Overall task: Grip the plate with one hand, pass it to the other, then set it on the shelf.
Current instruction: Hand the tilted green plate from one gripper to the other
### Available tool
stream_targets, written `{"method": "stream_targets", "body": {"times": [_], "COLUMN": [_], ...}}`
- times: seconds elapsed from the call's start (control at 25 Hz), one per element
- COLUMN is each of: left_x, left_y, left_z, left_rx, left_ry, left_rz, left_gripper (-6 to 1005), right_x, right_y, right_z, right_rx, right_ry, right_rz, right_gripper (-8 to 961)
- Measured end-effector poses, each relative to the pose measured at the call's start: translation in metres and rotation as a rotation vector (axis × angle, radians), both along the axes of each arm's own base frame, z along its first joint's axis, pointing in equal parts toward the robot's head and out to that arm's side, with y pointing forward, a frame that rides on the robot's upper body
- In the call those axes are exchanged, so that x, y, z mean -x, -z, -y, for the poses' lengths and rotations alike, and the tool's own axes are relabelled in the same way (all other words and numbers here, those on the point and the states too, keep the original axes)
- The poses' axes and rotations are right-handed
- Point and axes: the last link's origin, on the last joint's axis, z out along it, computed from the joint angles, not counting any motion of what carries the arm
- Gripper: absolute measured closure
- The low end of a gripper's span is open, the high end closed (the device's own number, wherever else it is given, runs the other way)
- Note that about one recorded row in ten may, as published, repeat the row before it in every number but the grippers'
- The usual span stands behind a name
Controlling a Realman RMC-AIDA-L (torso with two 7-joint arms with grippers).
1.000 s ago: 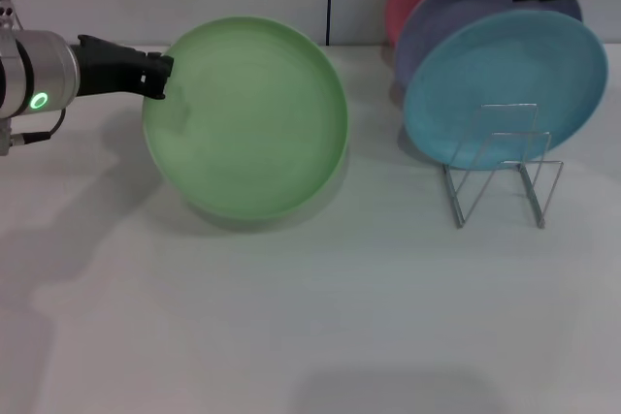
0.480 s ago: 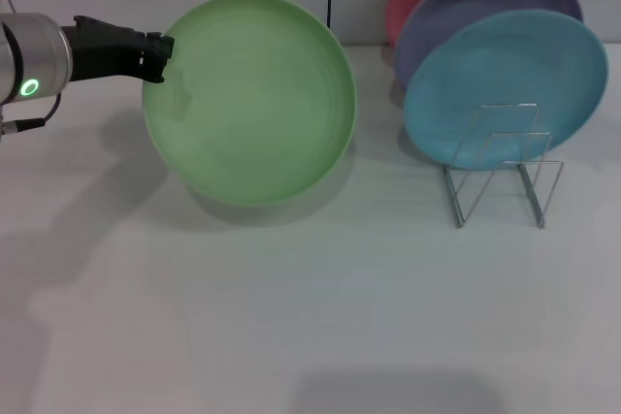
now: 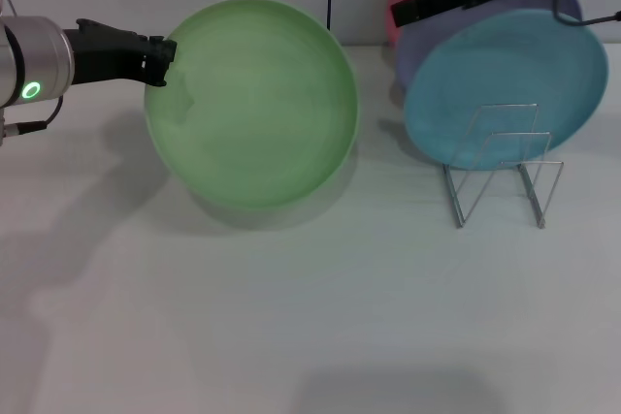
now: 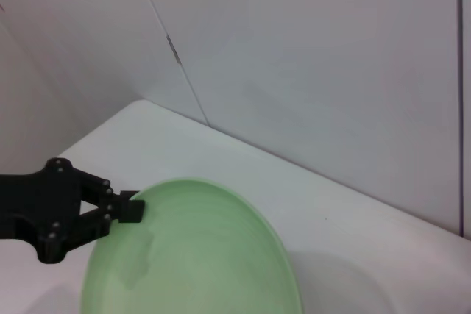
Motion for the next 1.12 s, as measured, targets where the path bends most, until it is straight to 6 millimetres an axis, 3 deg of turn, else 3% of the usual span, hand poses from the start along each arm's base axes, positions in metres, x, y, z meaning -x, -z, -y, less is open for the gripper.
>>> {"method": "stream_targets", "body": {"times": [0.44,1.12], "left_x": [-0.005,-0.01], "left_y": [0.003,0.007], "left_z": [0.0,0.001], "left_rx": [0.013,0.024], "left_ry": [0.013,0.025], "left_rz": [0.012,0.015], "left_gripper": [963,962], "right_x": [0.008,0.02], "right_y": [0.027,0.052], "right_z": [-0.019,-0.029], "right_rx": [0.0,0.006], "right_ry": [-0.002,-0.03], "right_rz": [0.039,0.035], "right_gripper": [120,121]}}
